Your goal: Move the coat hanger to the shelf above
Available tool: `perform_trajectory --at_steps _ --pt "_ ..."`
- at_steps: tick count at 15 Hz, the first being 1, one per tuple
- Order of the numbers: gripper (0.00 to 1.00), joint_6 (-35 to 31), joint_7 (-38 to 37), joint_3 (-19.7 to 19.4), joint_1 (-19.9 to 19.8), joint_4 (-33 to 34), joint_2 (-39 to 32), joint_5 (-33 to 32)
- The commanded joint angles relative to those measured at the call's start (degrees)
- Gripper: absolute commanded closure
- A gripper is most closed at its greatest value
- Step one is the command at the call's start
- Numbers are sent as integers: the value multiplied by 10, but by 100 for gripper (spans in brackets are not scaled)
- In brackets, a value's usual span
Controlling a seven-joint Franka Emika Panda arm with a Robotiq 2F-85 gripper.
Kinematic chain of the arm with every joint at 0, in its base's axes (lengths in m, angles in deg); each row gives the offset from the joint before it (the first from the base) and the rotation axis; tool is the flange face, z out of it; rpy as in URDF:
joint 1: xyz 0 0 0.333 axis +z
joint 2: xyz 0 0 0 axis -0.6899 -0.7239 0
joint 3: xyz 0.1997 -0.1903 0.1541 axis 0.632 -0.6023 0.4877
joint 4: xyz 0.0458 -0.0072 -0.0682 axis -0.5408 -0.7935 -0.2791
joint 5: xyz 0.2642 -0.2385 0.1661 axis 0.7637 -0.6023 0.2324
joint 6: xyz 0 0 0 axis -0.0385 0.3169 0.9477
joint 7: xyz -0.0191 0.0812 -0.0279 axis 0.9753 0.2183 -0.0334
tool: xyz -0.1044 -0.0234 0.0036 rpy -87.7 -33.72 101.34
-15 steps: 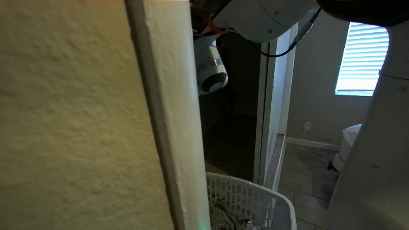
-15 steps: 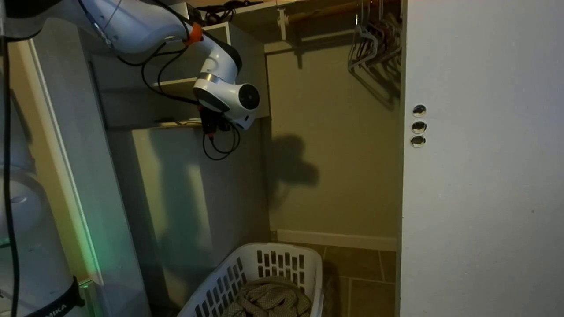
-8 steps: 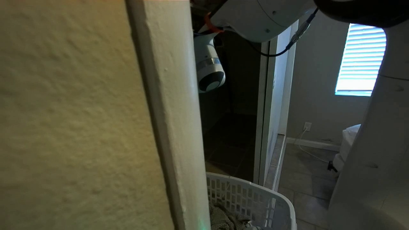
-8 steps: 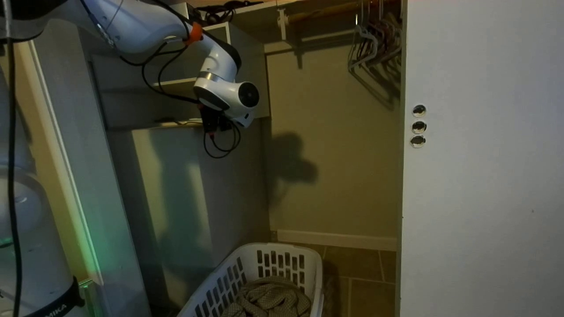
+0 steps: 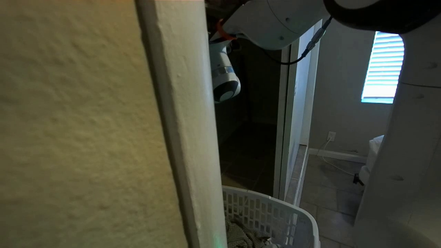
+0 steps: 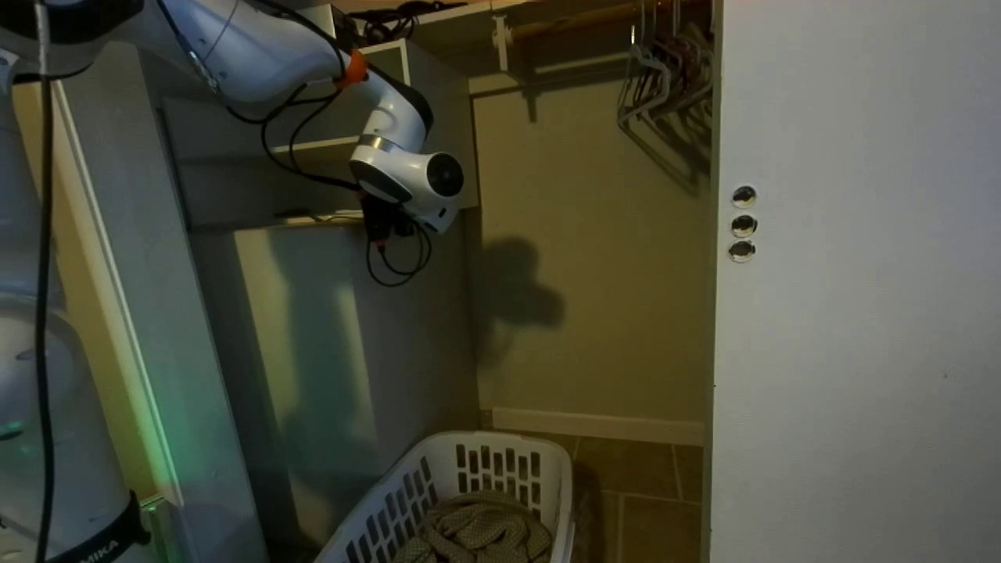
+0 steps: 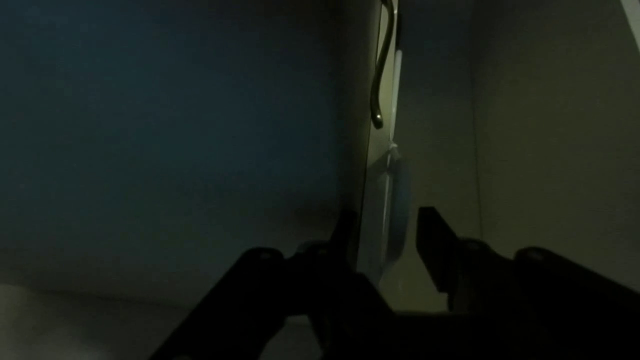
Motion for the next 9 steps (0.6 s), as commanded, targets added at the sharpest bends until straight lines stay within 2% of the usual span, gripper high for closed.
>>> perform_trajectory --at_steps 1,2,3,9 --pt "92 -9 4 6 2 20 -18 13" --pt "98 -8 4 6 2 21 -19 14" --pt "100 -7 4 5 2 22 -20 14" --pt "98 24 5 -6 -10 19 -10 24"
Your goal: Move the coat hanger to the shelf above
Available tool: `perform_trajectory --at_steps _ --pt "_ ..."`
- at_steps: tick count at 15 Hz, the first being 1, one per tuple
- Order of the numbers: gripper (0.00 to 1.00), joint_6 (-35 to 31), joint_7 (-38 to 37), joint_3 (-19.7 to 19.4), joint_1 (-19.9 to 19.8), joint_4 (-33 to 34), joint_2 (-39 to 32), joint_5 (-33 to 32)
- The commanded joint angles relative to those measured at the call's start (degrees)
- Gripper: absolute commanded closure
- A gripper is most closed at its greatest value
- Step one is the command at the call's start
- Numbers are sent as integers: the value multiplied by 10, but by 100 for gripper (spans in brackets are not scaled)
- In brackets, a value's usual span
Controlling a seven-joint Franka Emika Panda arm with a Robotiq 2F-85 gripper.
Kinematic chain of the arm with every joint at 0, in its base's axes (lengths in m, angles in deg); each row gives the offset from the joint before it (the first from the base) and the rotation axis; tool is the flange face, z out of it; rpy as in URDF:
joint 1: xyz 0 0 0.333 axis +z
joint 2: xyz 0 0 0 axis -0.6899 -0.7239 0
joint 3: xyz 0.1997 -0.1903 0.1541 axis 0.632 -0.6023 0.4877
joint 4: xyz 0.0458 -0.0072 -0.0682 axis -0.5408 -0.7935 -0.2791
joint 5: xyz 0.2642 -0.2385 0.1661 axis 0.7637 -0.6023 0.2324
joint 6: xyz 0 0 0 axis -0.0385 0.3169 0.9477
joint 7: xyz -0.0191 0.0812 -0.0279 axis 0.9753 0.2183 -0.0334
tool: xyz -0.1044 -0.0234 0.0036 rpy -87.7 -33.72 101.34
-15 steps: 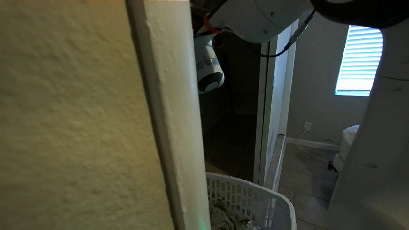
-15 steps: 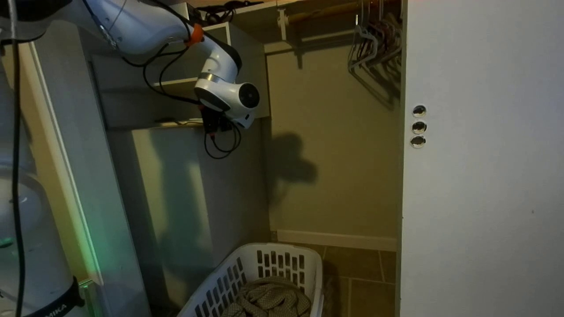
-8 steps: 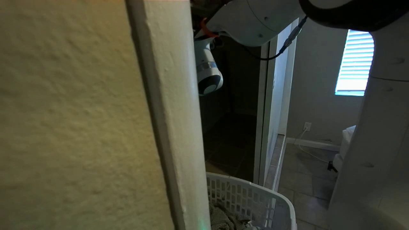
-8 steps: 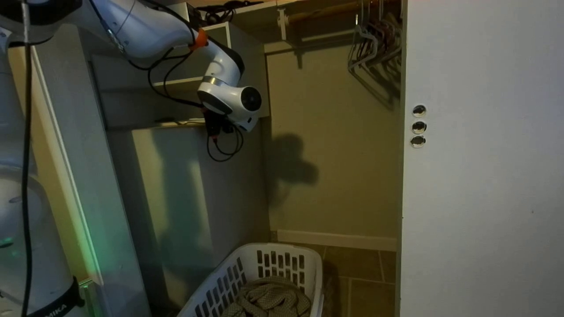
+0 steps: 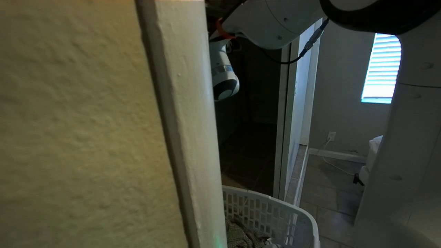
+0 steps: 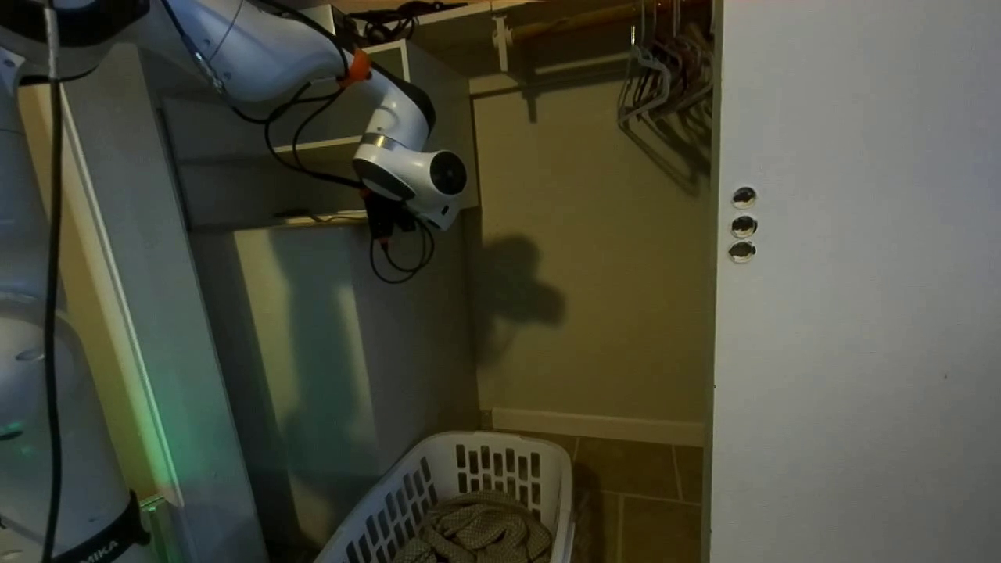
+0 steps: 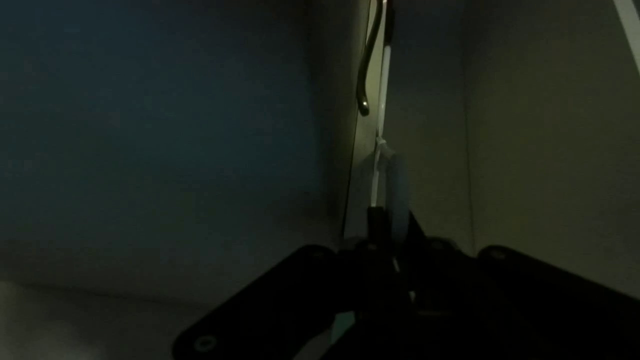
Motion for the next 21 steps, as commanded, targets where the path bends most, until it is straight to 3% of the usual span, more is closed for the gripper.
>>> perform_trajectory --at_steps 1,6,10,15,21 --pt "98 30 7 -8 -13 1 0 19" --pt "98 108 15 -32 -37 -24 27 0" --pt "98 205 6 -58 -64 -49 46 -26" --pt "98 312 4 -88 -94 -81 66 -103" --pt "98 386 34 -120 -125 -111 86 -174"
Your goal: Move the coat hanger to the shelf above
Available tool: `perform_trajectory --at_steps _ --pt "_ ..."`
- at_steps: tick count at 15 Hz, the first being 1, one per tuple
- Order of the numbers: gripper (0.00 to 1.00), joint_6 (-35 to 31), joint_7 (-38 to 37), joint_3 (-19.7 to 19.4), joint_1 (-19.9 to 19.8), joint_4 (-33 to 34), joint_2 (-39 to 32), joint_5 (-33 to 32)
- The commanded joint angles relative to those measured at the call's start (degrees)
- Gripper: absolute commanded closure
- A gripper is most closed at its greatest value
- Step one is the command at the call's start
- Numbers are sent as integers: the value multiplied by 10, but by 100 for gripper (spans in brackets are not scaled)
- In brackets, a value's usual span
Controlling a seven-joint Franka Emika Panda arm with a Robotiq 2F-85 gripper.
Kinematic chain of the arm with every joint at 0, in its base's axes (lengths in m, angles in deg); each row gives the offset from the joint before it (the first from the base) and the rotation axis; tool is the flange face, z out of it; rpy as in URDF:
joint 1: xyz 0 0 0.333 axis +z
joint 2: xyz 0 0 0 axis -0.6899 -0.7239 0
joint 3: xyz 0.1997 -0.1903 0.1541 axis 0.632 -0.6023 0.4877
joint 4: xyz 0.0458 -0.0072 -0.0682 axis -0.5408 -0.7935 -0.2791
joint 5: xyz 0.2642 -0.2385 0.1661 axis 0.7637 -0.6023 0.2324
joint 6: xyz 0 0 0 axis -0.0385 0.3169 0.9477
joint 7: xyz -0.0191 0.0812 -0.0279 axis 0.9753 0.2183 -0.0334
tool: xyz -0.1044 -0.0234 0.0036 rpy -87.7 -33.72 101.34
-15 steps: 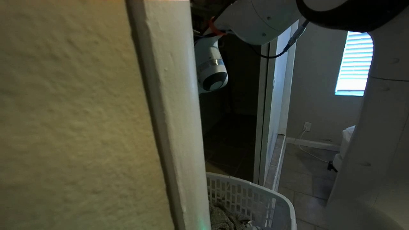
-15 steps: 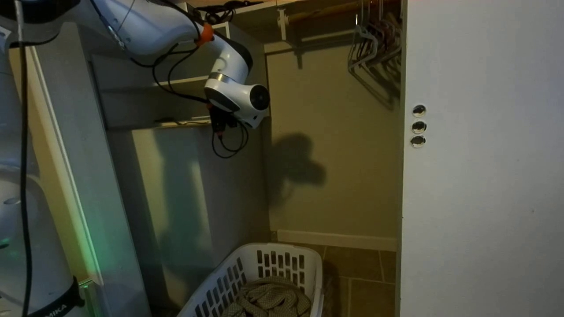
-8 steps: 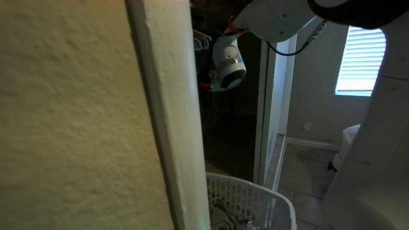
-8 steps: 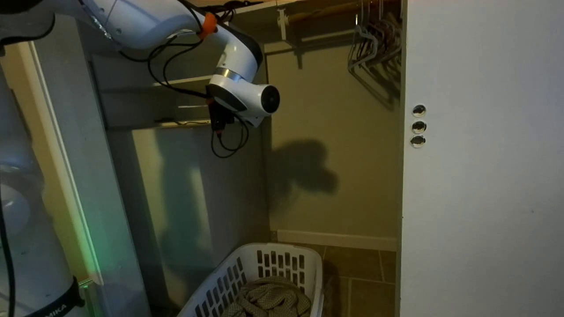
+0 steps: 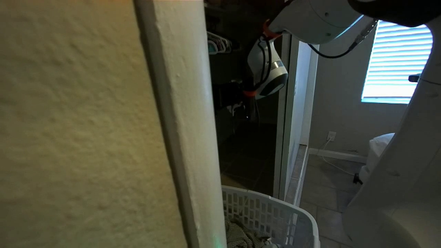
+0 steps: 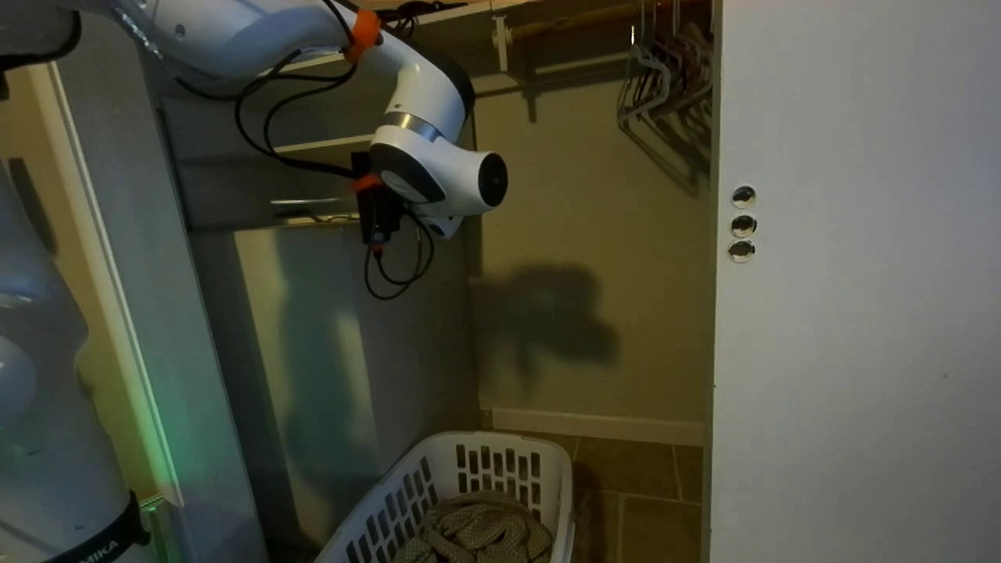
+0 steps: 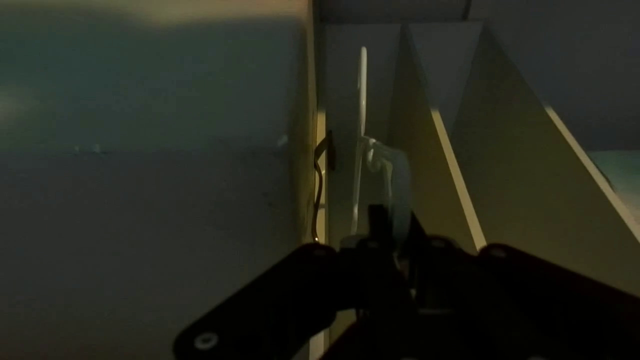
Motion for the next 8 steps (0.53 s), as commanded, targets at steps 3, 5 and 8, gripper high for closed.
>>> perform_trajectory --at_steps 3,5,8 --pt "98 62 31 -27 -30 -35 25 -33" --pt "98 83 33 -36 -39 -41 24 -34" --pt "98 123 34 -49 -51 -43 19 -36"
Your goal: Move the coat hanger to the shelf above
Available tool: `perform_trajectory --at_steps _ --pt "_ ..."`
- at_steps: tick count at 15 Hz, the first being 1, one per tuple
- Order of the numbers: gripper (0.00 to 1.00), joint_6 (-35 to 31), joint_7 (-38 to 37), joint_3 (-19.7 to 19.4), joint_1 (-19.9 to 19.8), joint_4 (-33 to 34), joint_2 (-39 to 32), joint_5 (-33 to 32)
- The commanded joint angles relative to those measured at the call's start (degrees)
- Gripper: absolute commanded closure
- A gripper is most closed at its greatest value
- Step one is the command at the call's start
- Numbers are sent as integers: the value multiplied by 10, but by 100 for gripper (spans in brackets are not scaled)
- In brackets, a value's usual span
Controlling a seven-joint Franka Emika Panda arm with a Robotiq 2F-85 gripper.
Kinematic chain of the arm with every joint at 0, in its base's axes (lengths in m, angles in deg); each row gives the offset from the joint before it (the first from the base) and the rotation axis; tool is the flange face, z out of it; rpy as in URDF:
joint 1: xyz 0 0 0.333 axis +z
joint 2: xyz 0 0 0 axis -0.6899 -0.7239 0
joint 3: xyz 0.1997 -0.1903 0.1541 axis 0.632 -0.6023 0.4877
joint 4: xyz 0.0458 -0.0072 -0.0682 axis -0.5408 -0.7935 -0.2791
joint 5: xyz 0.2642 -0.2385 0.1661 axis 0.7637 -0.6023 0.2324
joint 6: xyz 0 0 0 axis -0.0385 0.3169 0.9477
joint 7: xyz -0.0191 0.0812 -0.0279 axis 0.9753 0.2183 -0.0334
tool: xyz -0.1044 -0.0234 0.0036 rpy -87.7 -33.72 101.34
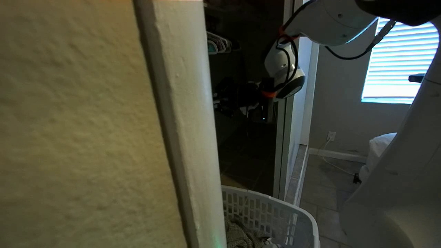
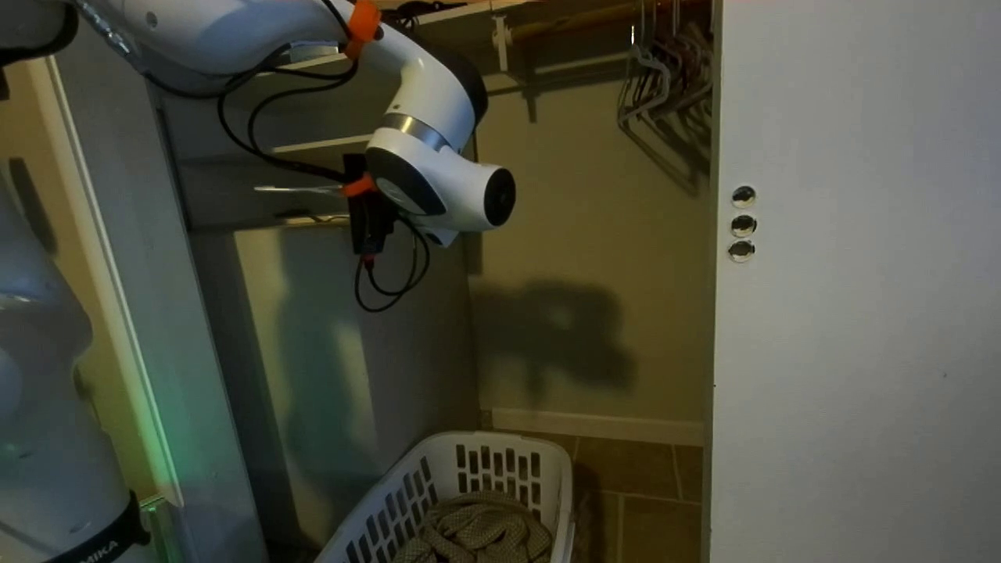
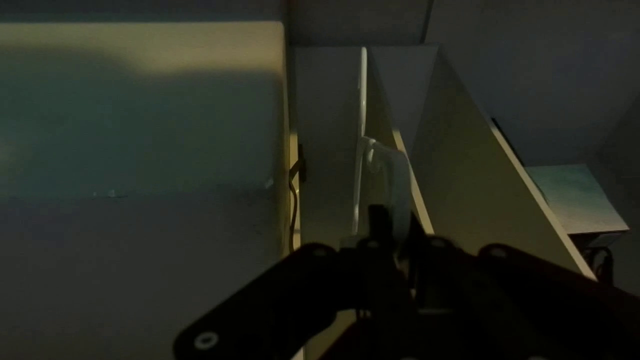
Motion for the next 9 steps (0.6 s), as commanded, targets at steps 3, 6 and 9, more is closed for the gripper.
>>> perform_trajectory --at_steps 3,6,9 --pt "98 68 9 -20 -25 -9 2 -12" --pt "98 97 10 -30 -35 -11 -3 -15" --pt "98 121 12 -37 -42 -15 -6 -14"
